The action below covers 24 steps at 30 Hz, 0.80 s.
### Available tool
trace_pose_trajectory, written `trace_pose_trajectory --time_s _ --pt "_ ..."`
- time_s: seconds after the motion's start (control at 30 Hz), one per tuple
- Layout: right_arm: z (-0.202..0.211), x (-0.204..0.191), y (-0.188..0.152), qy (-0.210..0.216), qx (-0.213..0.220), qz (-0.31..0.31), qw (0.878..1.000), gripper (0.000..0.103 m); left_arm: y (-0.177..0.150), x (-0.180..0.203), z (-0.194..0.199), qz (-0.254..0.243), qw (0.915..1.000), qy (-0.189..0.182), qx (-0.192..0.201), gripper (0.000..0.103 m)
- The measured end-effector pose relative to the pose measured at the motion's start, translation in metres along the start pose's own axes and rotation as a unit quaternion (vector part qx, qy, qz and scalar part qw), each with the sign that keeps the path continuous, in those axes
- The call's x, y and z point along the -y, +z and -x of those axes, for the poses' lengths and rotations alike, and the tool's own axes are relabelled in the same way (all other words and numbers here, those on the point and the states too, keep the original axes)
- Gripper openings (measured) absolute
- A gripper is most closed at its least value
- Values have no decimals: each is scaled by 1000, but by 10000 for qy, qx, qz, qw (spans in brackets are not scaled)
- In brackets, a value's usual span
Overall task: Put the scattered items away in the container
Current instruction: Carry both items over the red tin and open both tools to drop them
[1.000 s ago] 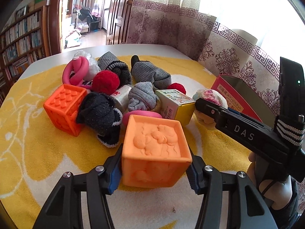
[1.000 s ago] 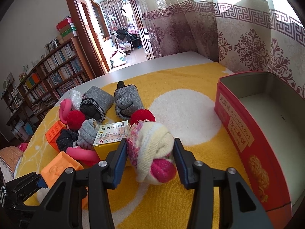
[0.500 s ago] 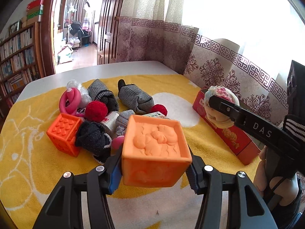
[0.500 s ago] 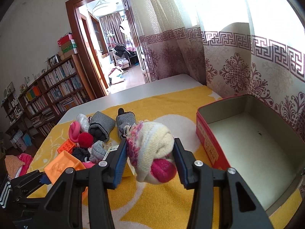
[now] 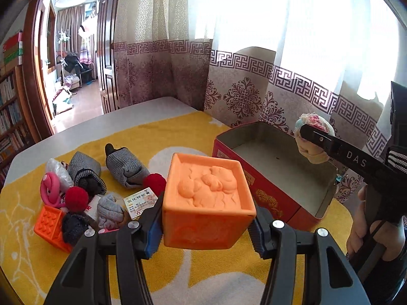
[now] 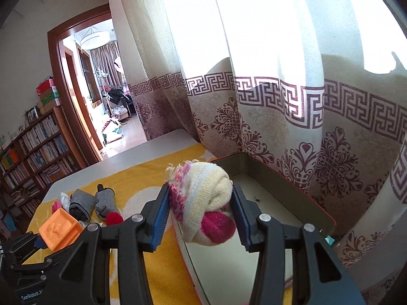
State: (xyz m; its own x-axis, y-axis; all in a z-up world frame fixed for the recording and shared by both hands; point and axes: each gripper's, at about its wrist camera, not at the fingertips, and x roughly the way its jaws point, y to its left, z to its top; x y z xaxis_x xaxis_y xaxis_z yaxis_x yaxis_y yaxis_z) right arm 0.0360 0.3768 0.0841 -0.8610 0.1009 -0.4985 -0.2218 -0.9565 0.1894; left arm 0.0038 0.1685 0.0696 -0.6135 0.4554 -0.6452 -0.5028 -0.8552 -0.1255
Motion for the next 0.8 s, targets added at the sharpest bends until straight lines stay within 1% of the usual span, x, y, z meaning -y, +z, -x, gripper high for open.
trace_pose_trajectory --time_s 0.17,0.4,0.53,0.7,0.8 --pt "7 16 3 -198 52 -15 9998 51 14 24 -14 -180 9997 -147 12 58" --pt "3 39 3 -343 -39 -161 9993 51 34 51 -36 -357 9989 -316 0 58" --pt "1 49 2 -414 -90 -207 9989 51 48 62 -47 -386 9981 -479 40 58" --pt "-3 57 0 -464 -215 -231 9984 51 67 74 -66 -336 9962 -799 47 58" --pt "-9 60 -1 -503 -279 -287 9979 53 77 79 -79 -261 9932 -1136 -18 59"
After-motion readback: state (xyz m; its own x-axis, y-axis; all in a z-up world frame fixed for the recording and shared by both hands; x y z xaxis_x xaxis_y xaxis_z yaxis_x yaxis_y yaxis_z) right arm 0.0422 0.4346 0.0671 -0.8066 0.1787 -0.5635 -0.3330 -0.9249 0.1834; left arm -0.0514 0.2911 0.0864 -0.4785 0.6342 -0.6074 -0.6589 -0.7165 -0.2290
